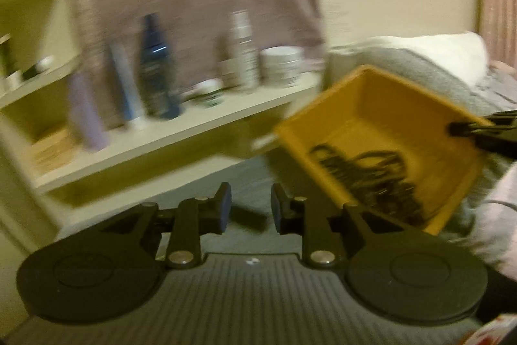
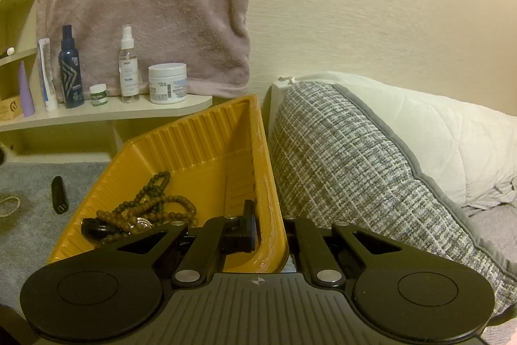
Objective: Organize jewelry
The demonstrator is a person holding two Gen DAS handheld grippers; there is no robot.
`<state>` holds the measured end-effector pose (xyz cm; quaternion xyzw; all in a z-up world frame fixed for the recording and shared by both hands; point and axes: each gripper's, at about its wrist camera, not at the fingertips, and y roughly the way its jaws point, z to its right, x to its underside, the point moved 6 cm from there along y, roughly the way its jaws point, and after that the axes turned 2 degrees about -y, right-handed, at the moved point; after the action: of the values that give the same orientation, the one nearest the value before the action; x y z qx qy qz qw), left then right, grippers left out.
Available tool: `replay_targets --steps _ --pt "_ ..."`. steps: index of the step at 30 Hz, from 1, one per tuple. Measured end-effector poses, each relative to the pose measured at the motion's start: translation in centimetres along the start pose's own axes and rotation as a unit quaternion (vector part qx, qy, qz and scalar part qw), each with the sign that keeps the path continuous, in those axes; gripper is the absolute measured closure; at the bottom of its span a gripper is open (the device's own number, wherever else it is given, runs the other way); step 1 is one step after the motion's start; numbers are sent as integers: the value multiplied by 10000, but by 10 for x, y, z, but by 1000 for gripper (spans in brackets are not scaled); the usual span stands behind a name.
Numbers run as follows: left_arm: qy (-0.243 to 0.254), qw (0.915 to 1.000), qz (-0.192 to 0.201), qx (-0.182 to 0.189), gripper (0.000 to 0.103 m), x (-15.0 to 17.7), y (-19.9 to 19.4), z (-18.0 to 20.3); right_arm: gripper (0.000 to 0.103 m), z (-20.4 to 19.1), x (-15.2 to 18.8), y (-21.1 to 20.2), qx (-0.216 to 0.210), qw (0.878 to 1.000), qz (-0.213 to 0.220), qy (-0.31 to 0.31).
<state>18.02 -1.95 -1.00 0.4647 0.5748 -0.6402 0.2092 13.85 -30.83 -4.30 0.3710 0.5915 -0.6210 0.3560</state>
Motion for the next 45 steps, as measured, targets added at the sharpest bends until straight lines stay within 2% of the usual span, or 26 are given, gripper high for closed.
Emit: replay_targets --steps 8,13,27,36,42,45 --pt "-241 9961 -388 -752 78 48 -11 -64 98 1 -1 0 13 10000 -10 4" --pt "-236 9946 -557 -840 78 72 -14 -76 98 1 -1 1 39 10000 -31 -15" --pt "617 9927 -921 -472 79 88 32 -72 98 -1 -1 4 88 9999 -80 -101" --pt "950 9888 -1137 -177 84 95 49 -83 98 0 1 5 119 9998 -119 -121" --pt "997 9865 -1279 206 96 92 52 -84 98 1 1 5 124 9998 -121 -125" --pt "1101 9844 -1348 241 101 91 53 -81 98 0 0 6 126 9998 -125 -131"
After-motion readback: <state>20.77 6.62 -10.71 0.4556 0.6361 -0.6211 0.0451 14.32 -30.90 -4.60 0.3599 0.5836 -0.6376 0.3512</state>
